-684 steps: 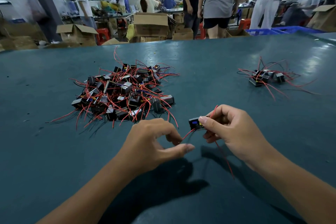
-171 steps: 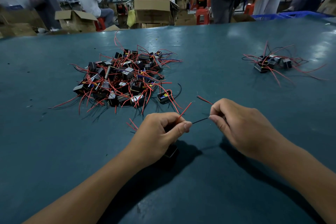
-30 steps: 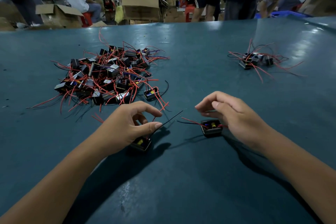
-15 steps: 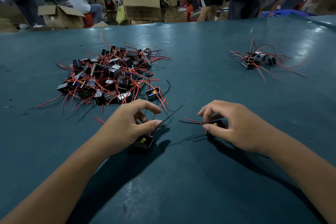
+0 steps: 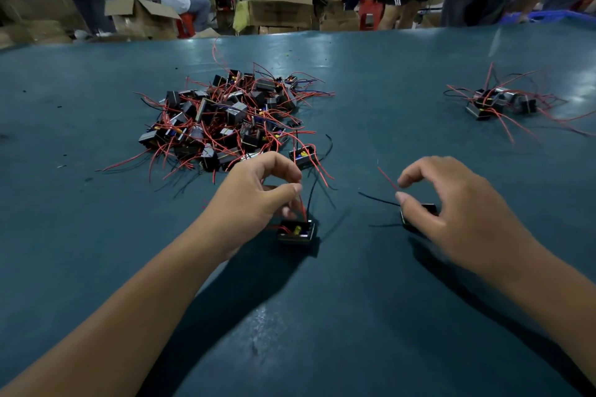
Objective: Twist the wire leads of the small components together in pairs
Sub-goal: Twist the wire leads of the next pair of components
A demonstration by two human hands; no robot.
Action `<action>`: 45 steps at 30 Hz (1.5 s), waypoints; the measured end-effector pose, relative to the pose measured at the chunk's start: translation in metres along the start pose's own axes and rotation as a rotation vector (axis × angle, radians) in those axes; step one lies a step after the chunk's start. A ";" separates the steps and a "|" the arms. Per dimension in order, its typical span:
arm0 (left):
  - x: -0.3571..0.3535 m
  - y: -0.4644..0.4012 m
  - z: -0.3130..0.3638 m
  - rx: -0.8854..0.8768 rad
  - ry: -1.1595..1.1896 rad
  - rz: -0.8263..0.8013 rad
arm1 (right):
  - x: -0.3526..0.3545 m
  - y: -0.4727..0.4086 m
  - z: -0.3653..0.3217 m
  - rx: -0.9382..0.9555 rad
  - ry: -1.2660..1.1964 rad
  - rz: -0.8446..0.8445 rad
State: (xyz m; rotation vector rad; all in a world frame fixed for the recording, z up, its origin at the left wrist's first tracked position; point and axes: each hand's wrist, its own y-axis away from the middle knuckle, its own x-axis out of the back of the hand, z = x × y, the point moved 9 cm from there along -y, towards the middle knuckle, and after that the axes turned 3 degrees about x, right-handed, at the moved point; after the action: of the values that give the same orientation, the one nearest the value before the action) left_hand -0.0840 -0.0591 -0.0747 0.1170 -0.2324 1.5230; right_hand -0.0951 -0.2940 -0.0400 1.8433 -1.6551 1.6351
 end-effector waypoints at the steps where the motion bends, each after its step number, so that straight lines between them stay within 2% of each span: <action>1: -0.002 0.001 0.002 -0.008 -0.003 -0.003 | 0.000 0.001 -0.018 0.089 -0.017 0.001; 4: -0.012 0.004 0.005 -0.025 -0.006 -0.024 | -0.028 0.011 -0.066 0.306 -0.027 -0.209; 7: -0.019 0.006 0.006 -0.036 -0.007 -0.050 | -0.057 0.016 -0.070 0.284 0.004 -0.384; 10: -0.017 0.004 0.005 -0.030 0.003 -0.030 | -0.056 0.012 -0.050 0.132 -0.062 -0.351; 16: -0.016 0.004 0.005 -0.020 0.035 -0.054 | -0.055 0.014 -0.035 0.070 -0.075 -0.339; 19: -0.022 0.006 0.008 -0.038 0.052 -0.134 | -0.056 0.014 -0.032 0.064 -0.086 -0.333; 23: -0.036 0.014 0.011 -0.050 0.038 -0.317 | -0.055 0.012 -0.033 0.070 -0.091 -0.305; 26: -0.046 0.019 0.010 -0.073 -0.044 -0.407 | -0.055 0.011 -0.033 0.073 -0.083 -0.300; 30: -0.049 0.019 0.015 -0.124 -0.117 -0.373 | -0.054 0.010 -0.037 0.103 -0.124 -0.299; 36: -0.060 0.022 0.018 -0.227 -0.380 -0.366 | -0.048 0.008 -0.043 0.143 -0.167 -0.311; 38: -0.059 0.021 0.017 -0.243 -0.466 -0.339 | -0.030 0.002 -0.033 0.119 -0.185 -0.205; 41: -0.058 0.020 0.015 -0.249 -0.528 -0.316 | 0.007 -0.005 0.000 -0.048 -0.250 0.124; 42: -0.058 0.021 0.014 -0.250 -0.548 -0.315 | 0.013 -0.006 0.011 -0.108 -0.273 0.182; 45: -0.054 0.019 0.013 -0.265 -0.631 -0.297 | 0.004 -0.006 0.029 -0.232 -0.280 0.154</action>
State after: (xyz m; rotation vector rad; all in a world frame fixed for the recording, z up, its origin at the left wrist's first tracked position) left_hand -0.1061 -0.1141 -0.0753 0.4030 -0.8768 1.1112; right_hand -0.0748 -0.3148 -0.0447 1.9356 -2.0489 1.2118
